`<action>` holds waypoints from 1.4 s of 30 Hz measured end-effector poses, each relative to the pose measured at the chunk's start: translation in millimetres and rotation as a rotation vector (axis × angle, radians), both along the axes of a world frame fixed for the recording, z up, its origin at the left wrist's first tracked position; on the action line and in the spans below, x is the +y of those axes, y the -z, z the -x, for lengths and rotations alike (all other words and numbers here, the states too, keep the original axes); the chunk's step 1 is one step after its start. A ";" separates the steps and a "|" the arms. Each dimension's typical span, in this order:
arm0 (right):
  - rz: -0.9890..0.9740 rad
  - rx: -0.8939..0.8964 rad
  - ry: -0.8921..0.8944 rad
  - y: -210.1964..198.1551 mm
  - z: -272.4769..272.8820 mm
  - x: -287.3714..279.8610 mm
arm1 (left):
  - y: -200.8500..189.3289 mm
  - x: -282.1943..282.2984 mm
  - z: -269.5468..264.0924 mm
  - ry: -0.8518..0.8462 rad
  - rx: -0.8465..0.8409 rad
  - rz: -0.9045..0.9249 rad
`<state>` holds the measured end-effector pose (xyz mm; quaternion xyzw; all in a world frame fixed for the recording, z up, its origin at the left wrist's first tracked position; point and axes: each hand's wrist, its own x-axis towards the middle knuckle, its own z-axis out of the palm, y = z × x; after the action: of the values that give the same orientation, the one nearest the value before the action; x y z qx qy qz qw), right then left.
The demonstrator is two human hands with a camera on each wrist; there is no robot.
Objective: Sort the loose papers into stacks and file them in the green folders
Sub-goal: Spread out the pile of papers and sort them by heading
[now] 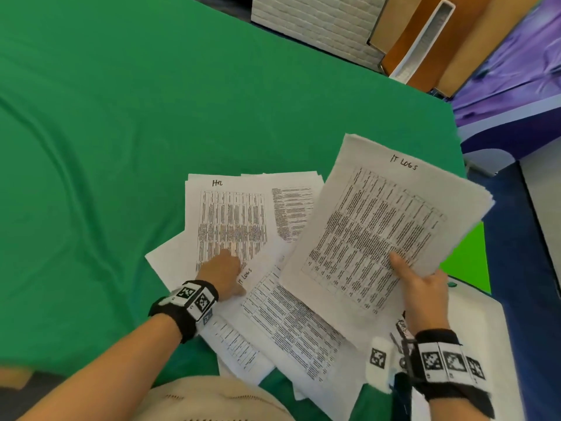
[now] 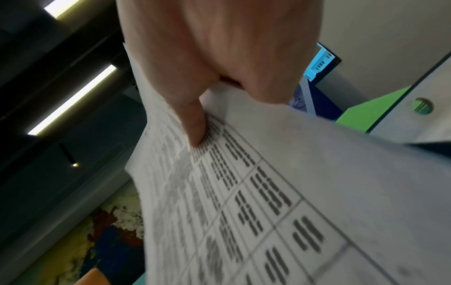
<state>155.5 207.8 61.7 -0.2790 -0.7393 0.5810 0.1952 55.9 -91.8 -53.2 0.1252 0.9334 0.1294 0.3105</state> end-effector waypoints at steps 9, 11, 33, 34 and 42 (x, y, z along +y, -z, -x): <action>0.008 -0.350 -0.456 -5.5 -37.4 14.8 | -43.7 4.9 7.3 -0.265 0.034 -0.794; -0.011 -0.407 -0.535 -2.1 -35.2 15.3 | -69.8 8.6 9.2 -0.225 -0.013 -0.915; 0.147 -0.186 0.038 39.1 9.4 -6.6 | -14.9 -43.2 79.4 -0.831 0.009 -0.011; 0.196 -0.216 0.071 49.2 7.7 -7.0 | -14.5 -42.4 80.4 -0.864 -0.024 -0.041; 0.217 -0.554 0.090 118.9 -12.8 -0.1 | -10.5 -41.9 71.6 -0.863 0.177 -0.380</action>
<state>168.3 207.7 -57.2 -0.4786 -0.6848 0.5491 -0.0190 -15.7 -133.7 -42.7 -0.2089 0.8827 0.4036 0.1194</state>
